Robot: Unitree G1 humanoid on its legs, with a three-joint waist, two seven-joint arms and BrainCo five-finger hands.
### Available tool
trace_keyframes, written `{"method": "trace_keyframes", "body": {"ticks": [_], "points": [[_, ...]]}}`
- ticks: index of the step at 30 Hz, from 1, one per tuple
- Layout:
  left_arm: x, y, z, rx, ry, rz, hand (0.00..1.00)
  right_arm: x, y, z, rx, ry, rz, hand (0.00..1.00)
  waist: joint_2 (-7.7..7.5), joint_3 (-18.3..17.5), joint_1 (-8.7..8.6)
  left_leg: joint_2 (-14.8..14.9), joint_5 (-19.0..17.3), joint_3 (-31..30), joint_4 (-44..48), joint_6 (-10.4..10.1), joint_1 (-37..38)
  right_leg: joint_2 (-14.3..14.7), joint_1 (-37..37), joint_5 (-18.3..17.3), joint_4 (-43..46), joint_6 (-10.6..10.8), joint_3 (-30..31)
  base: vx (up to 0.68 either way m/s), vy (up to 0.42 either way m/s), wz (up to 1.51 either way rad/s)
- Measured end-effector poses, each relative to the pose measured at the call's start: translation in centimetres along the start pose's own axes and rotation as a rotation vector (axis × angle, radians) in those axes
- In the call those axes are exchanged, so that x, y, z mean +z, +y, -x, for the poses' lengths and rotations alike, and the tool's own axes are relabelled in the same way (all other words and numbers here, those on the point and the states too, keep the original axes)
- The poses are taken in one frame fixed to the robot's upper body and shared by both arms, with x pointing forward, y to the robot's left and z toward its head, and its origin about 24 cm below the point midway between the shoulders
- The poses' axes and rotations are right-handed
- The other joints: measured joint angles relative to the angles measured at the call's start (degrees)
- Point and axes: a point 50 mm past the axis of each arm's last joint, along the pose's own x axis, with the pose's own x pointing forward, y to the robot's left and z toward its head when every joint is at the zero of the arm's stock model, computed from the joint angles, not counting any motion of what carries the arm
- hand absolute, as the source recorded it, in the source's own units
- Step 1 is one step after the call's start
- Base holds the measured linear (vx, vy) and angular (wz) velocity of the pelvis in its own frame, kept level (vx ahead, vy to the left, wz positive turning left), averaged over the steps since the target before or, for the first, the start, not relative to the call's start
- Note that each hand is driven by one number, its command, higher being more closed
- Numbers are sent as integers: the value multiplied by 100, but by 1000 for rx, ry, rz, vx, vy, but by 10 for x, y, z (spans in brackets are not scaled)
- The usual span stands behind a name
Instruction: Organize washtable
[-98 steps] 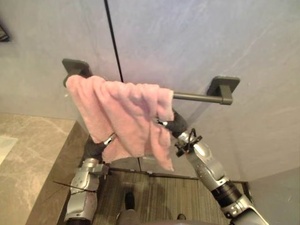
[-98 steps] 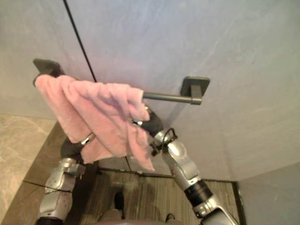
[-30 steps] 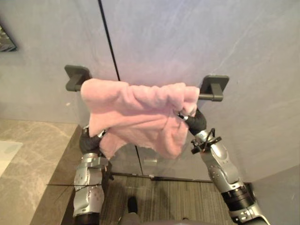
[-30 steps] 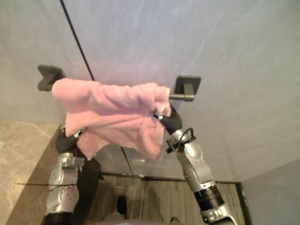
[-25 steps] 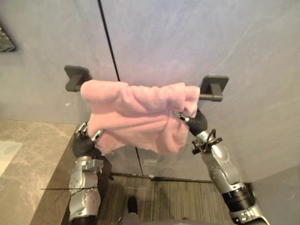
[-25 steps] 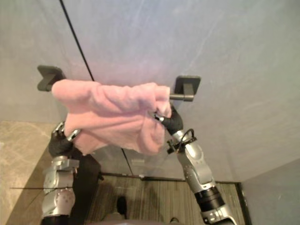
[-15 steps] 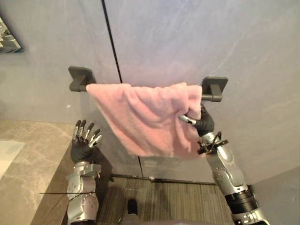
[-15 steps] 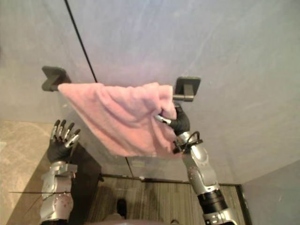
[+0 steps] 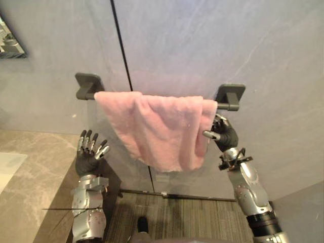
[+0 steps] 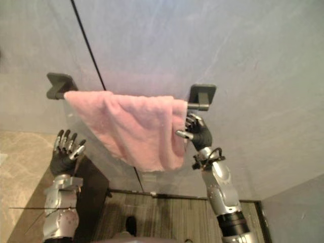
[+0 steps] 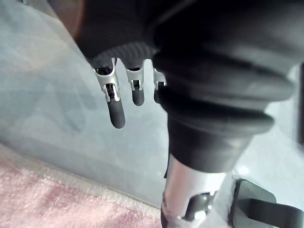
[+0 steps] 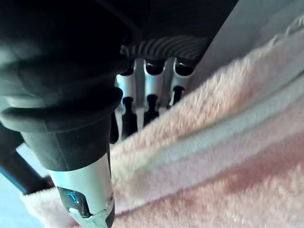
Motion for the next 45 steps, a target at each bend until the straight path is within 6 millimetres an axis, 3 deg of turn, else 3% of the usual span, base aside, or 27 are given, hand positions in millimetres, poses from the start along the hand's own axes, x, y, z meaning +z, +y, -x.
{"method": "trace_keyframes", "body": {"ticks": [7, 11, 15, 19, 23, 26, 28, 31, 35, 45], "points": [[22, 32, 5, 170, -94, -37, 0, 15, -68, 48, -442, -78, 8, 0, 30, -83, -111, -2, -5, 10, 0, -6, 1, -1, 6, 0, -34, -1, 3, 0, 0, 0], [34, 49, 12, 272, -145, -64, 0, 32, -91, 72, -621, -172, 6, 0, 44, -117, -176, -5, -18, 20, 1, -22, 62, 0, 84, 5, -88, -6, 3, 0, 0, -1], [61, 51, 17, 340, -272, -110, 0, 58, -114, 98, -829, -308, 52, 0, 42, -172, -182, -2, -24, 48, 2, -29, 75, 1, 94, 6, -120, -8, 17, 0, 0, -2], [99, 52, 25, 431, -456, -194, 0, 93, -125, 116, -1020, -497, 124, 0, 44, -271, -208, -5, -20, 76, 3, -23, 147, 1, 181, 42, -191, 9, 26, 8, -9, -2], [127, 32, 29, 384, -609, -228, 0, 132, -106, 106, -974, -702, 211, 0, 110, -326, -321, -1, -28, 86, 4, -33, 161, 4, 180, 35, -191, -3, 41, -7, -3, -2], [138, 6, 23, 270, -689, -192, 0, 150, -79, 85, -788, -796, 224, 0, 128, -335, -330, 12, -49, 153, 4, -56, 212, -2, 182, 26, -183, -23, 87, -36, -12, -11], [139, -17, 16, 130, -691, -177, 0, 154, -51, 65, -571, -797, 241, 0, 139, -327, -352, 13, -50, 156, 4, -57, 221, -5, 181, 27, -175, -24, 87, -15, -6, -2], [136, -56, 10, -165, -654, -183, 0, 149, -11, 38, -262, -748, 231, 0, 126, -312, -377, 13, -50, 161, 5, -56, 235, -9, 181, 26, -164, -24, 87, -7, -3, -1], [134, -82, 11, -459, -601, -134, 0, 128, 25, 14, 55, -620, 171, 0, 116, -228, -404, 12, -37, 167, 31, -39, 300, -17, 182, 33, -71, 15, 115, 3, -12, -3], [121, -99, 11, -786, -432, -24, 0, 100, 54, 4, 434, -360, 147, 0, 121, -79, -317, 10, -48, 172, 3, -53, 361, -37, 190, -53, 37, 15, 128, -3, -3, 0]]}}
